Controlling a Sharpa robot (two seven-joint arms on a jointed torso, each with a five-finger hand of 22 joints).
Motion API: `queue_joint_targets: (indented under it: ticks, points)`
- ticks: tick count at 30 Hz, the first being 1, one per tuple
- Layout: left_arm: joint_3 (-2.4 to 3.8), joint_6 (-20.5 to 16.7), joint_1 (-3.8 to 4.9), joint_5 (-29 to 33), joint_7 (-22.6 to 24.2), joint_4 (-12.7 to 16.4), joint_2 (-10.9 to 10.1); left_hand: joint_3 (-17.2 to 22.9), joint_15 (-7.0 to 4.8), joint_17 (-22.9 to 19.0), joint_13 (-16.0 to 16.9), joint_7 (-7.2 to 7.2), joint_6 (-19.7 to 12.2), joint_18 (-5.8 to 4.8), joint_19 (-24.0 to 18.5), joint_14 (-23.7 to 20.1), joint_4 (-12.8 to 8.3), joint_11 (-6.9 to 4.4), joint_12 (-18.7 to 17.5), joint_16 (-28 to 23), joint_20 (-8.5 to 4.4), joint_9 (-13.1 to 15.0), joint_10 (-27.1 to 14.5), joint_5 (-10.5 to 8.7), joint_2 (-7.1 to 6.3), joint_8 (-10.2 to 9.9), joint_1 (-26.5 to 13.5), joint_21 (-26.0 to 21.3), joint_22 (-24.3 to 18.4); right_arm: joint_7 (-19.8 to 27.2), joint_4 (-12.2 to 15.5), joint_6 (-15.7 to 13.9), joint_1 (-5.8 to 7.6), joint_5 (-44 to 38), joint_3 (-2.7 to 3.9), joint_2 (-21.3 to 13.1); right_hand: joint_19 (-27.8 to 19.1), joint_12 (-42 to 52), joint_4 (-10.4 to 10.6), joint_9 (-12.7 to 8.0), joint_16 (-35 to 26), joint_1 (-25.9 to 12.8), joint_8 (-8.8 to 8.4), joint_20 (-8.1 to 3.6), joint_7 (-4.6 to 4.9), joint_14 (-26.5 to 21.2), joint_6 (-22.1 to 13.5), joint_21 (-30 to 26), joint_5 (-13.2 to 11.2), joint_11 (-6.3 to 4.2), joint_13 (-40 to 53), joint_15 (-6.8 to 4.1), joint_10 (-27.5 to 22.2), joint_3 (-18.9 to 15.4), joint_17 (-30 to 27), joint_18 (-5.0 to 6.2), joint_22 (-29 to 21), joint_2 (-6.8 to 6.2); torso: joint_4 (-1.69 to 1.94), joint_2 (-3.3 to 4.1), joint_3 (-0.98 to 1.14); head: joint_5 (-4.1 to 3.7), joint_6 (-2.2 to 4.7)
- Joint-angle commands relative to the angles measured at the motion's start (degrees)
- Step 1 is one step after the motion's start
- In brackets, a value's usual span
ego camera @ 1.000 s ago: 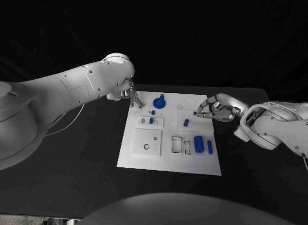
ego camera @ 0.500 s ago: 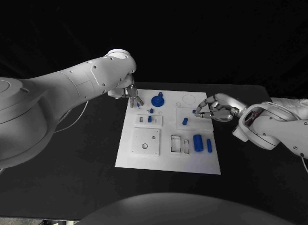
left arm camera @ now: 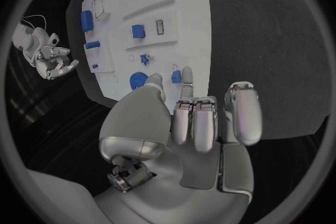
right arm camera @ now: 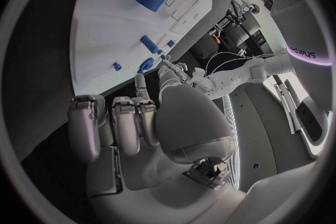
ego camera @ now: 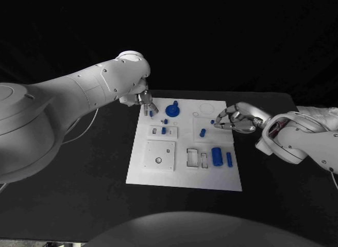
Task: Assemble the parts on the task board
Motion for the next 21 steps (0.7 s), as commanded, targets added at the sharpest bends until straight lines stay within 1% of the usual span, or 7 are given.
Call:
queue_joint_targets:
  ticks: [1,5,8,12,15,17,21]
  points:
    - [0.08,-0.93,0.25,-0.04,0.95,-0.16,0.39,-0.39,-0.13,15.10,15.05,-0.02,0.48,-0.20,1.20,6.03,0.04,-0.26,0.14,0.14,-0.05,0.32,5.96,0.85,0.08,0.29,0.49,0.29,11.85,0.07,-0.17,0.92,0.01,-0.24,0.00,0.21,2.08,-0.21,0.25,-0.06,0.20,-0.74,-0.30,-0.01,0.14,6.08,0.27,0.12,0.01,0.07,14.95,-0.03,6.09,-0.01,15.05,-0.18,13.09,0.11,-0.04,-0.10,0.01,-0.07,-0.01]
    - [0.10,-0.58,0.33,-0.35,0.21,-0.07,0.37,-0.47,-0.22,15.10,15.05,-0.15,0.57,-0.18,1.14,6.03,-0.04,-0.36,0.14,0.14,-0.13,0.81,5.96,1.51,0.12,0.69,1.01,0.20,11.82,0.03,-0.36,1.01,0.00,-0.24,0.00,0.39,2.07,-0.21,0.29,-0.07,0.20,-0.78,-0.31,-0.01,0.14,6.08,0.27,0.11,0.05,0.07,14.95,-0.02,6.09,-0.01,15.05,-0.18,13.09,0.14,-0.11,-0.09,0.02,-0.05,-0.01]
    - [0.10,-0.08,0.36,-0.97,-0.61,-0.14,0.31,-0.53,-0.33,15.10,15.05,-0.30,0.58,-0.16,1.09,6.03,-0.05,-0.48,0.14,0.14,-0.23,1.58,5.96,2.54,0.18,1.23,1.63,0.12,11.78,0.03,-0.54,1.08,0.00,-0.24,0.00,0.53,2.08,-0.21,0.36,-0.09,0.20,-0.83,-0.34,0.00,0.15,6.08,0.27,0.12,0.13,0.08,14.95,-0.02,6.09,-0.02,15.05,-0.18,13.09,0.18,0.06,-0.15,-0.02,-0.21,-0.01]
    - [0.11,-0.15,0.38,-1.40,-0.62,-0.29,0.09,-0.42,-0.46,15.10,15.05,-0.45,0.17,-0.14,1.01,6.03,-0.06,-0.62,0.14,0.14,-0.37,2.60,5.96,5.52,0.35,1.75,2.71,0.03,11.75,0.03,-0.74,1.11,-0.01,-0.23,0.00,0.73,2.04,-0.21,0.61,-0.15,0.20,-1.03,-0.41,0.01,0.19,6.08,0.28,0.06,0.34,0.10,14.95,0.00,6.09,-0.04,15.05,-0.17,13.07,0.30,0.00,-0.19,0.05,-0.26,-0.01]
    - [0.11,-0.86,0.39,-1.54,-0.07,-0.37,-0.02,-0.26,-0.57,15.10,15.05,-0.60,-0.06,-0.14,1.00,6.03,-0.12,-0.75,0.14,0.14,-0.47,3.48,5.96,7.77,0.33,2.24,3.62,0.07,11.75,0.03,-0.90,1.13,-0.02,-0.22,0.00,0.85,2.05,-0.21,0.66,-0.16,0.20,-1.07,-0.43,0.02,0.19,6.08,0.28,0.07,0.40,0.10,14.95,0.01,6.09,-0.04,15.05,-0.17,13.08,0.34,0.11,-0.21,0.01,-0.42,-0.01]
    - [0.11,-1.20,0.39,-1.59,0.23,-0.35,-0.08,-0.13,-0.64,15.10,15.05,-0.70,-0.22,-0.14,0.98,6.03,-0.09,-0.85,0.14,0.14,-0.54,4.18,5.96,9.41,0.27,2.65,4.19,0.08,11.75,0.03,-0.97,1.15,-0.03,-0.22,0.00,0.92,2.04,-0.21,0.67,-0.16,0.20,-1.08,-0.44,0.02,0.20,6.08,0.27,0.06,0.45,0.10,14.95,0.01,6.09,-0.04,15.05,-0.17,13.07,0.35,0.10,-0.22,-0.02,-0.44,-0.01]
    - [0.11,-1.62,0.39,-1.63,0.55,-0.23,-0.18,-0.05,-0.71,15.10,15.05,-0.78,-0.38,-0.16,1.01,6.03,-0.04,-0.94,0.14,0.14,-0.60,4.93,5.96,10.20,0.30,3.09,4.49,0.17,11.77,0.07,-1.07,1.11,-0.05,-0.22,0.00,1.04,2.01,-0.21,0.73,-0.18,0.20,-1.11,-0.47,0.02,0.20,6.08,0.27,0.03,0.60,0.11,14.95,0.02,6.09,-0.03,15.05,-0.16,13.06,0.38,0.02,-0.20,-0.02,-0.34,-0.01]
